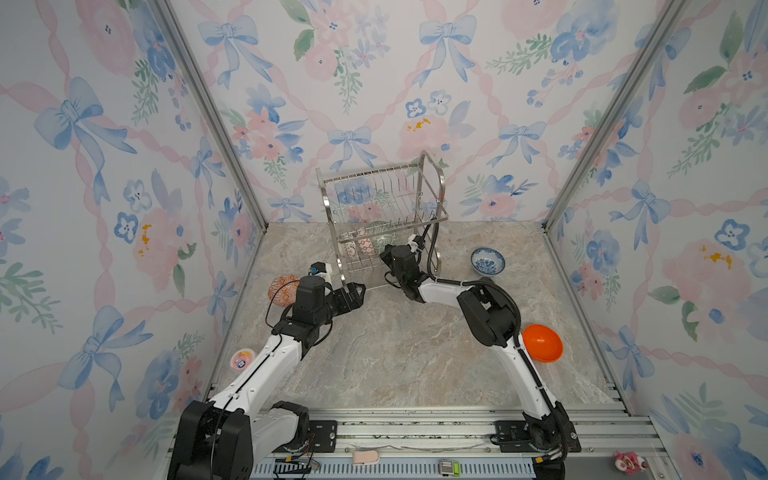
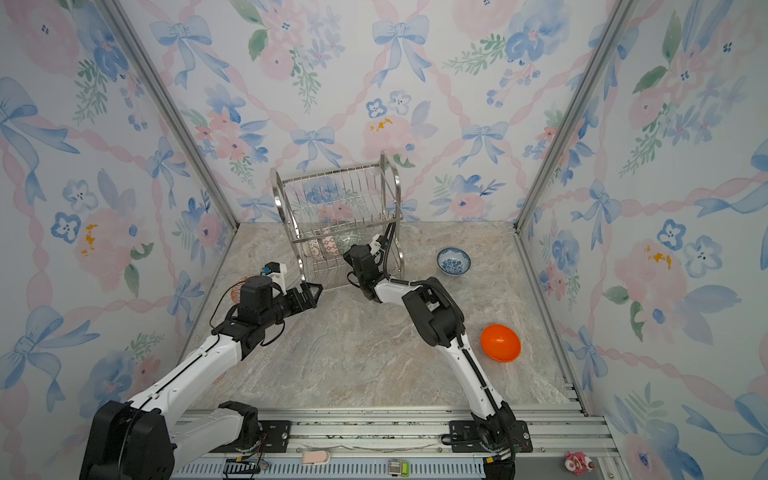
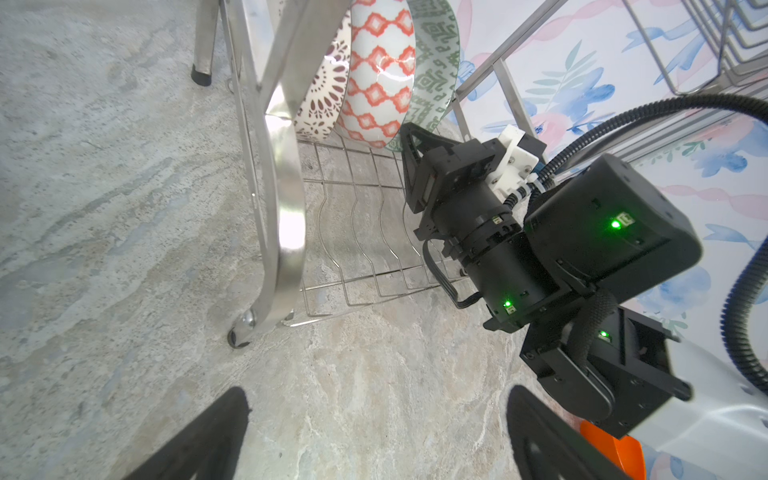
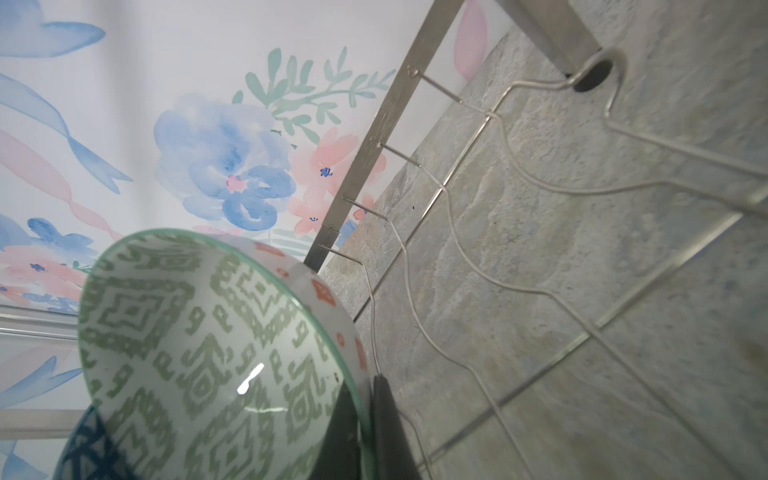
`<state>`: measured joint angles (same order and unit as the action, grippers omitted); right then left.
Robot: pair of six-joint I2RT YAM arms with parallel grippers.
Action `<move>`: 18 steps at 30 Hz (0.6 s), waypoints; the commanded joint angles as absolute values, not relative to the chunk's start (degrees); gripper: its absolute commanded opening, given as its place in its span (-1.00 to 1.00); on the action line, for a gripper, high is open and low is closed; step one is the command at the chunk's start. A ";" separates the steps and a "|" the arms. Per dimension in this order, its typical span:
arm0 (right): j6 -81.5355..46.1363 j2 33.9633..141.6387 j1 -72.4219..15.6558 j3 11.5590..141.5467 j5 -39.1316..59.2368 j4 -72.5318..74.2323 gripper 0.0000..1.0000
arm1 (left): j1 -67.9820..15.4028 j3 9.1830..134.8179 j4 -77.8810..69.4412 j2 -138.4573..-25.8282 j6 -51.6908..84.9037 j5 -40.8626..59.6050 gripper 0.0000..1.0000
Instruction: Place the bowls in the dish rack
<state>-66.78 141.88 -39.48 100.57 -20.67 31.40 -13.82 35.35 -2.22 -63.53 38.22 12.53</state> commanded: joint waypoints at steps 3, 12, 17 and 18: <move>-67.74 142.09 -39.99 97.82 -24.15 29.31 -1.00 | -13.64 34.41 -3.08 -62.56 38.66 13.32 0.96; -66.78 139.27 -40.43 95.97 -27.53 30.74 -1.00 | -13.72 34.39 -3.12 -62.84 38.70 13.37 0.96; -65.20 135.99 -40.60 92.80 -29.21 32.27 -1.00 | -13.76 34.41 -3.08 -63.05 38.70 13.27 0.96; -64.89 135.27 -40.57 92.07 -29.50 32.67 -1.00 | -13.76 34.42 -3.08 -63.17 38.75 13.36 0.96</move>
